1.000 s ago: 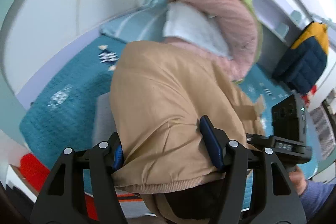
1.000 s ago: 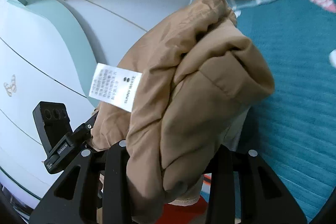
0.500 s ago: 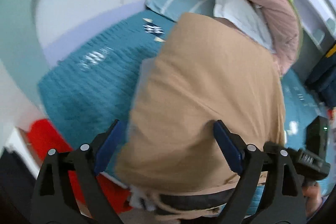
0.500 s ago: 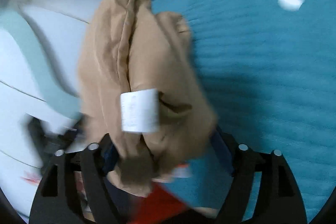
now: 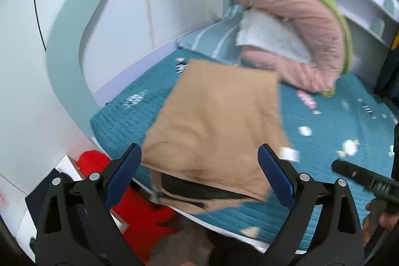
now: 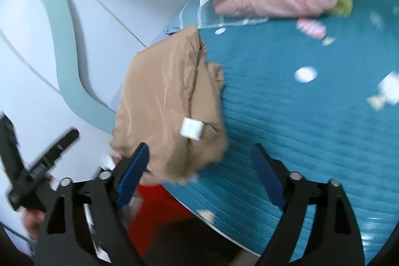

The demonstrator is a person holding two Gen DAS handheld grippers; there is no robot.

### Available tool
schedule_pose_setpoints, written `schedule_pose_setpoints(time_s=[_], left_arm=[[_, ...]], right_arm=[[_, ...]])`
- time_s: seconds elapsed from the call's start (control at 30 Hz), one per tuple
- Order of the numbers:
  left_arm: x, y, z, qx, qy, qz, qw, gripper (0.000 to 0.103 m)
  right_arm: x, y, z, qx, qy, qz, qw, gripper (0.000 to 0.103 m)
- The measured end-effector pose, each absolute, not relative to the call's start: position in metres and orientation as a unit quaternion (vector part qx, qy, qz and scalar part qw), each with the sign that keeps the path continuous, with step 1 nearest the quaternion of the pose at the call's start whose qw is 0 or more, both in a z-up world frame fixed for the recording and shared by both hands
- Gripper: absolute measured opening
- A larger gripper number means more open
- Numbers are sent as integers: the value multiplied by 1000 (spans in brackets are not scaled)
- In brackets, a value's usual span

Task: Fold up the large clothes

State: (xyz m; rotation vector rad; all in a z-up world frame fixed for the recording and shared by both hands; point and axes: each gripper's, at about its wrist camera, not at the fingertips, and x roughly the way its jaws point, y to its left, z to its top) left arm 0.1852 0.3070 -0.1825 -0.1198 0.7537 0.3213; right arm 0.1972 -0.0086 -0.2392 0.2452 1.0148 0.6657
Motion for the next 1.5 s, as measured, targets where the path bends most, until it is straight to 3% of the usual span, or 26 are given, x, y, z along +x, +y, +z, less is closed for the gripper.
schedule_pose_setpoints(time_s=[0.13,0.23,0.47,0.8,1.03,1.5], left_arm=[[157,254,-151,-58,335,129,932,98],[140,227,-129,-66,322,137,935,98],[84,157,-76,27,246,190,950,98],[16,105,-22,16,189,153,970,98],[-15,80,5,13,135,132,982,98],[-36,58,17,16,111,127,985,98]], right_arm=[[140,-50,-208,44,433,275,857,94],[106,-76,-186,14,396,251,883,95],[36,-125,-126,4,310,217,926,95],[-40,-163,-51,10,207,203,957,95],[-76,-178,-22,10,158,199,967,95],[-87,-189,-9,24,134,194,972,95]])
